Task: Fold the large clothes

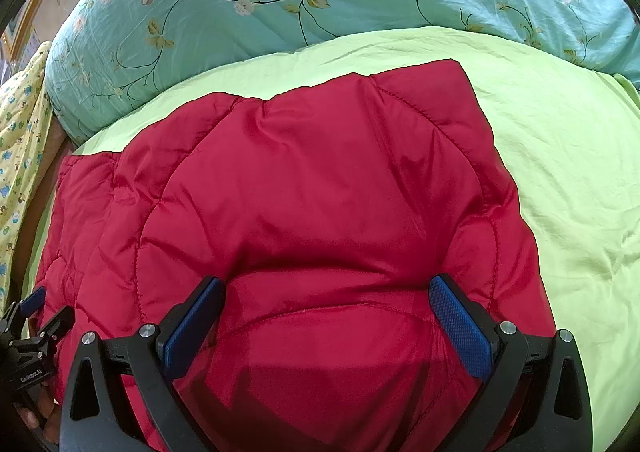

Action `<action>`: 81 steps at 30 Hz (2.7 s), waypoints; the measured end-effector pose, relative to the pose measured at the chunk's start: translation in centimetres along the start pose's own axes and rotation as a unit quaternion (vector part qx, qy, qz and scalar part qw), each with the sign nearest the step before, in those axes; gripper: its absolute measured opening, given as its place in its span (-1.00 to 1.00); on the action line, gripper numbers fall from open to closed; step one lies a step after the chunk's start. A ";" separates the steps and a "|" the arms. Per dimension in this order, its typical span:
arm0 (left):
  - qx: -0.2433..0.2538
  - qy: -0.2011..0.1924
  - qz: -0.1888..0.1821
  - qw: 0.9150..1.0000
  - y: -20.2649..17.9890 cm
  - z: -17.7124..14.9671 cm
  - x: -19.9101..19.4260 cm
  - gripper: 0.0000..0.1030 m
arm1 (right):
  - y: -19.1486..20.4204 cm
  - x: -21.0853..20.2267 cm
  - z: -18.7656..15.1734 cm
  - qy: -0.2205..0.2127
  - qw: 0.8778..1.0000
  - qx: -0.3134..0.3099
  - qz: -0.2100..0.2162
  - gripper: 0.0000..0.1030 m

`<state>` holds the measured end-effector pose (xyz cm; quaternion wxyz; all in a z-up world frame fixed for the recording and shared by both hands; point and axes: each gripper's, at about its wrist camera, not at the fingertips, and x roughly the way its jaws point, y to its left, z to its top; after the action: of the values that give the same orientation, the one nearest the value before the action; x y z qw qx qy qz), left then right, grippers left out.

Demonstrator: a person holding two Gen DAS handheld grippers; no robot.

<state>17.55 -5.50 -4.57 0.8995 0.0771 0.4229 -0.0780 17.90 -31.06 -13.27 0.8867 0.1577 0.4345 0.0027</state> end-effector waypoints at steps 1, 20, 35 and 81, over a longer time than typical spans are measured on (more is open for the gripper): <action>0.001 -0.001 0.001 1.000 0.0 0.0 0.0 1.00 | 0.0 0.0 0.0 0.000 1.000 0.000 0.000 1.00; 0.003 -0.003 -0.001 1.000 -0.1 0.0 0.2 1.00 | 0.4 -1.9 -0.9 -0.023 1.000 0.005 -0.003 0.99; -0.036 -0.006 -0.047 0.998 2.6 2.0 -0.9 1.00 | 0.5 -3.0 -0.6 -0.015 1.000 -0.002 0.002 0.96; -0.135 0.019 -0.109 0.985 10.7 4.5 5.6 -0.22 | -7.4 -0.5 1.7 -0.046 0.994 0.099 -0.020 -0.49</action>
<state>26.59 3.58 -5.29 0.8794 -0.0899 0.4527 -0.1169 17.92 -38.64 -13.95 0.8854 0.2362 0.3949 -0.0657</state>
